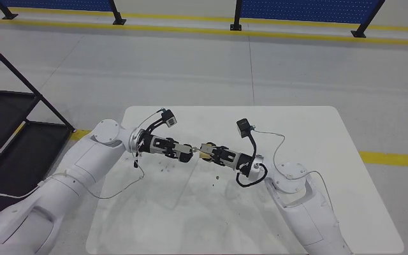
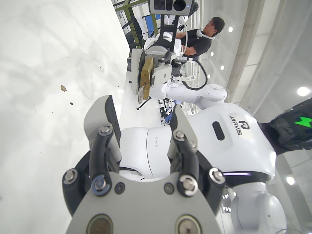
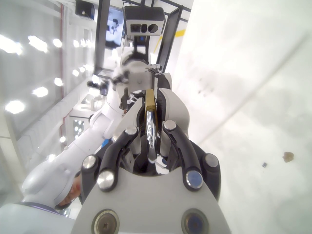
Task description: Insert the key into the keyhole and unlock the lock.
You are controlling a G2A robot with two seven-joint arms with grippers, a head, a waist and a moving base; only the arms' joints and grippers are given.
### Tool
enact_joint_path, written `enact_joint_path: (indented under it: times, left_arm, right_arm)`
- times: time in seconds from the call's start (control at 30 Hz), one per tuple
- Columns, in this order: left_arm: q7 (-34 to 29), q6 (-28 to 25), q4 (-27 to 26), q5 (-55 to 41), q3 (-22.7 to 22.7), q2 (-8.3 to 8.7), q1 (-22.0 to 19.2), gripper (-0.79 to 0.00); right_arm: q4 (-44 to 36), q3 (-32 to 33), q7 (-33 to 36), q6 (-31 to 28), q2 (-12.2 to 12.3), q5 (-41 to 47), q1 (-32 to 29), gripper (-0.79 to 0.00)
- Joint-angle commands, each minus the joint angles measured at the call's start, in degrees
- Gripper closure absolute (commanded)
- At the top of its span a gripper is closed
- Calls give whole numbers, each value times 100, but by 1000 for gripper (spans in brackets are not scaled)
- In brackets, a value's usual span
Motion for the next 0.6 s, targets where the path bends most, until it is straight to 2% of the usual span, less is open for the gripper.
enact_joint_path:
  times: [0.0,0.3,0.57]
  left_arm:
    - [-4,5,22,36,-13,-29,-3,-366]
    - [-68,68,36,122,-138,-140,26,-369]
    - [-97,97,32,185,-274,-217,85,-308]
  right_arm:
    - [0,0,0,0,0,0,0,0]
    - [0,0,0,0,0,0,0,0]
    - [0,0,0,0,0,0,0,0]
